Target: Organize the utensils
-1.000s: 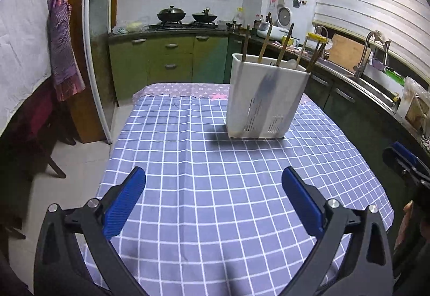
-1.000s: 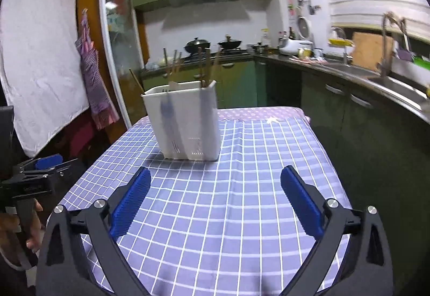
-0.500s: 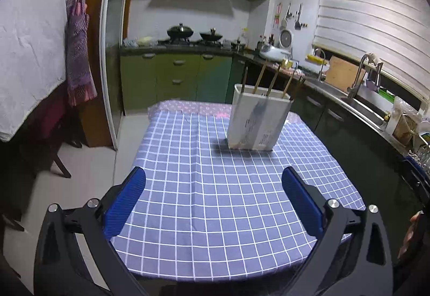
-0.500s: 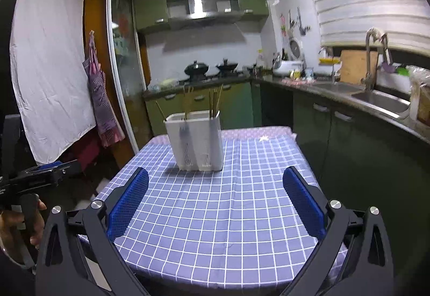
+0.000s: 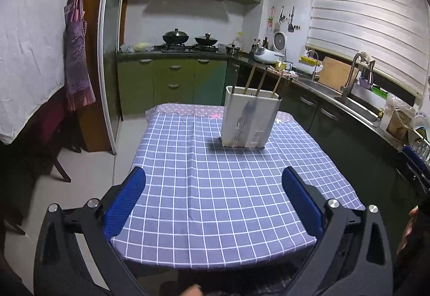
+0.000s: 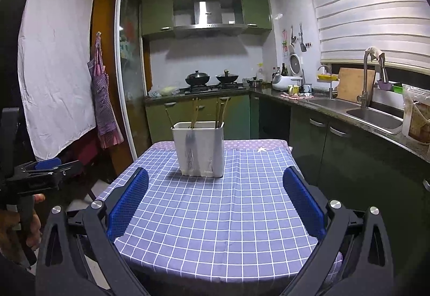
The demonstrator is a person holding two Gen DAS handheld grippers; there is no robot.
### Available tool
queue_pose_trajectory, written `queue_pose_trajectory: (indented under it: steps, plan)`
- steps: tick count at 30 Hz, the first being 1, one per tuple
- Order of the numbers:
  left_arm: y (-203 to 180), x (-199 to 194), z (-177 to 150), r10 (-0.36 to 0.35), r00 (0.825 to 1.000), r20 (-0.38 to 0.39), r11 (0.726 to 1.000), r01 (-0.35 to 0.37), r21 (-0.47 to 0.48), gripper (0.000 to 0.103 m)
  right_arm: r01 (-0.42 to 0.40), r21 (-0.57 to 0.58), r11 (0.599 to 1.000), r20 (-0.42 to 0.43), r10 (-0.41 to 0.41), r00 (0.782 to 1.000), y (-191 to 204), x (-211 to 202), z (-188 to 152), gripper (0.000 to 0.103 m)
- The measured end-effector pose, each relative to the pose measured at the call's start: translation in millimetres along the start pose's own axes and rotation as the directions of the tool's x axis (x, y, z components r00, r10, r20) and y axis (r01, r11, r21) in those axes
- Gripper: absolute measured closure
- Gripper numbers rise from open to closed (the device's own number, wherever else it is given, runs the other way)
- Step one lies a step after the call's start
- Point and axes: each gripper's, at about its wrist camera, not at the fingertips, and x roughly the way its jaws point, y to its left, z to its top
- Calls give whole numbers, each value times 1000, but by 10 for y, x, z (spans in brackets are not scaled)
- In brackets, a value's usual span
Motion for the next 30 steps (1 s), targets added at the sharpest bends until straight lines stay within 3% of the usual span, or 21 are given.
queue_pose_trajectory:
  steps: [30]
  plan:
    - [-92, -5, -75, -21, 999, -33, 1000, 21, 18, 6, 14, 0, 1000, -26, -14, 1000, -30, 143, -71, 4]
